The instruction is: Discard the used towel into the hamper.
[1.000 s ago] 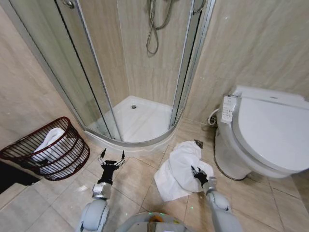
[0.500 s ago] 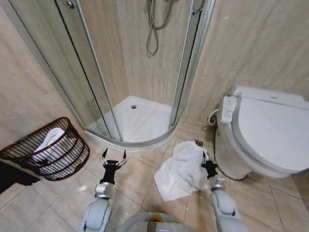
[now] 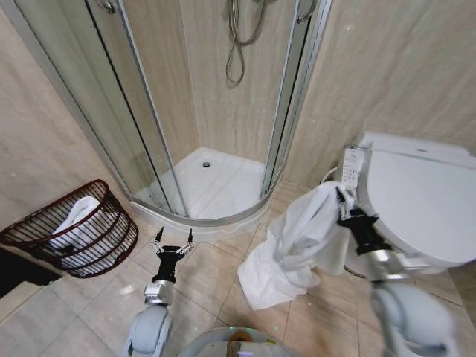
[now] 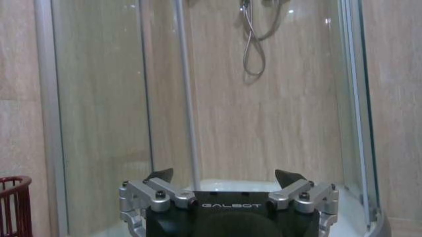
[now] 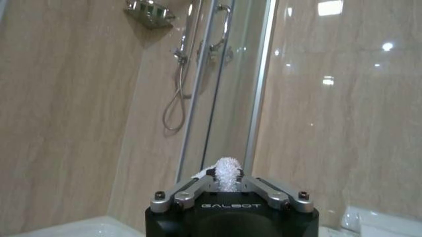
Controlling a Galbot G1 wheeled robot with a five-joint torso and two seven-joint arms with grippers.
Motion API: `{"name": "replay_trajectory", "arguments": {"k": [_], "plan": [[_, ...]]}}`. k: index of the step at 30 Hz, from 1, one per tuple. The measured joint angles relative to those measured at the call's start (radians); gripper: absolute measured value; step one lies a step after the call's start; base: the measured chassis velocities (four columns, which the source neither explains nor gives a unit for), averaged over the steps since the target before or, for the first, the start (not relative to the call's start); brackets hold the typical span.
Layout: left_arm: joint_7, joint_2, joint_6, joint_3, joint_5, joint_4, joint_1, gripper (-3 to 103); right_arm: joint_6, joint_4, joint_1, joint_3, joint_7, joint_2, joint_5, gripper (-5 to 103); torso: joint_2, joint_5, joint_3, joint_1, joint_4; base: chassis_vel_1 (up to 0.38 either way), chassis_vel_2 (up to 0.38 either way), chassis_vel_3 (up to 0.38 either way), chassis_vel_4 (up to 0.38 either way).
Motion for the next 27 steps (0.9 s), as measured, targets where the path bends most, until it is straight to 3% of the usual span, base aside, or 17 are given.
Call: {"name": "replay_trajectory", "arguments": {"k": [9, 27], "plan": [[0.014, 0.033, 0.018, -0.017, -0.036, -0.015, 0.003, 100, -0.010, 0.005, -0.017, -0.064, 0.003, 0.023, -0.052, 5, 0.000, 0.0000, 0.000, 0.000, -0.0003, 0.000, 0.000, 0.000, 0.000], [0.016, 0.049, 0.010, -0.022, -0.059, 0.015, -0.013, 100, -0.015, -0.003, -0.045, -0.092, -0.022, 0.046, -0.095, 5, 0.000, 0.0000, 0.000, 0.000, -0.0003, 0.056, 0.055, 0.057, 0.056]]}}
